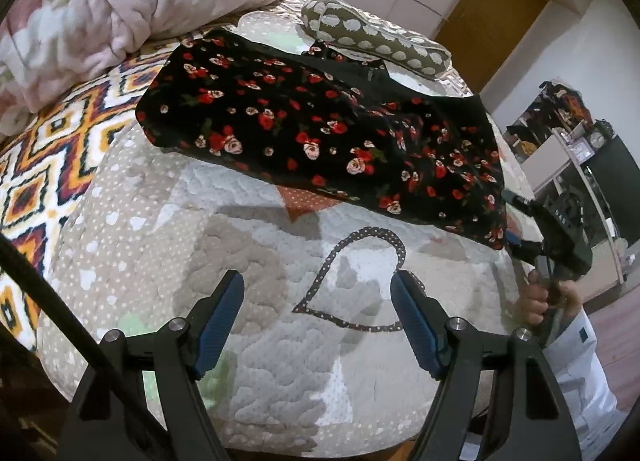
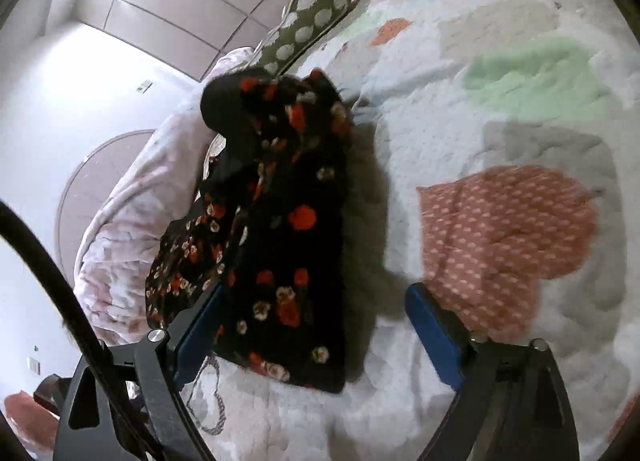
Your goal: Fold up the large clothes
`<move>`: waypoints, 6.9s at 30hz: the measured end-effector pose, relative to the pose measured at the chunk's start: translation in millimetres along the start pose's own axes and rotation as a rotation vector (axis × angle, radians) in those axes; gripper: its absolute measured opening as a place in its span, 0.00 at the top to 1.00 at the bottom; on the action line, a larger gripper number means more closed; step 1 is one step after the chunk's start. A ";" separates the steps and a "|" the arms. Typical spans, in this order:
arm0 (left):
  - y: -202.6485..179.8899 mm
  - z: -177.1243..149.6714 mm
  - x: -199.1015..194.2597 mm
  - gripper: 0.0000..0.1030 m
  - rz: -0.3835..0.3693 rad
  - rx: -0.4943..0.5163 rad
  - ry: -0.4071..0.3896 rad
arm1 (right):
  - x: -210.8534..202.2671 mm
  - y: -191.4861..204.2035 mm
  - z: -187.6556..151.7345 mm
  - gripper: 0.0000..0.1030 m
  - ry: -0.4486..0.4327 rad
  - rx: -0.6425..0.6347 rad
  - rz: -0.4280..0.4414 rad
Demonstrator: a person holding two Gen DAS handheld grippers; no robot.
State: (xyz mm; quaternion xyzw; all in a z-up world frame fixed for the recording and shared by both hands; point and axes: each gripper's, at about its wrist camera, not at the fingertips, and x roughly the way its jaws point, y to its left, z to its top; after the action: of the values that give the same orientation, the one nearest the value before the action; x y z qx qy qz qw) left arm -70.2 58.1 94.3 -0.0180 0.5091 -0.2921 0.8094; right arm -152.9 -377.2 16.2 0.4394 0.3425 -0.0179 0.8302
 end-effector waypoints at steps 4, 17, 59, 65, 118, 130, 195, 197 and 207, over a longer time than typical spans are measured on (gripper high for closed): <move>-1.5 2.3 4.1 0.28 0.005 -0.004 0.004 | 26.4 13.6 13.1 0.07 0.040 -0.001 0.091; -7.7 0.7 -0.7 0.28 0.048 0.010 0.018 | 80.9 20.0 43.8 0.77 0.055 0.137 0.143; 31.2 162.6 155.6 0.12 0.241 -0.022 0.014 | 35.1 55.8 120.6 0.76 -0.022 -0.389 -0.423; 37.6 156.8 163.1 0.05 0.211 -0.035 -0.041 | 12.5 36.3 147.0 0.75 -0.060 -0.375 -0.502; -107.2 80.1 143.5 0.07 0.287 0.326 0.049 | -2.8 47.0 -3.0 0.59 -0.021 -0.377 -0.451; -92.2 77.5 94.0 0.05 0.221 0.216 0.034 | -48.5 42.3 6.3 0.39 -0.119 -0.303 -0.377; 117.1 -17.5 -63.4 0.05 0.122 -0.330 -0.193 | 31.8 217.4 -3.6 0.79 -0.233 -0.476 -0.436; 135.0 -21.2 -70.8 0.05 0.142 -0.364 -0.209 | 73.1 248.4 -25.4 0.80 -0.175 -0.588 -0.426; 207.0 -48.1 -88.1 0.05 0.215 -0.516 -0.227 | 185.0 273.7 -121.4 0.80 -0.019 -0.944 -0.517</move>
State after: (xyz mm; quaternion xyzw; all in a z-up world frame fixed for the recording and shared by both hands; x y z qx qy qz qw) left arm -43.7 285.9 75.2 -0.2018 0.4718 -0.0617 0.8561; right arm 12.0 -69.0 58.3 -0.0805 0.4027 -0.0698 0.9091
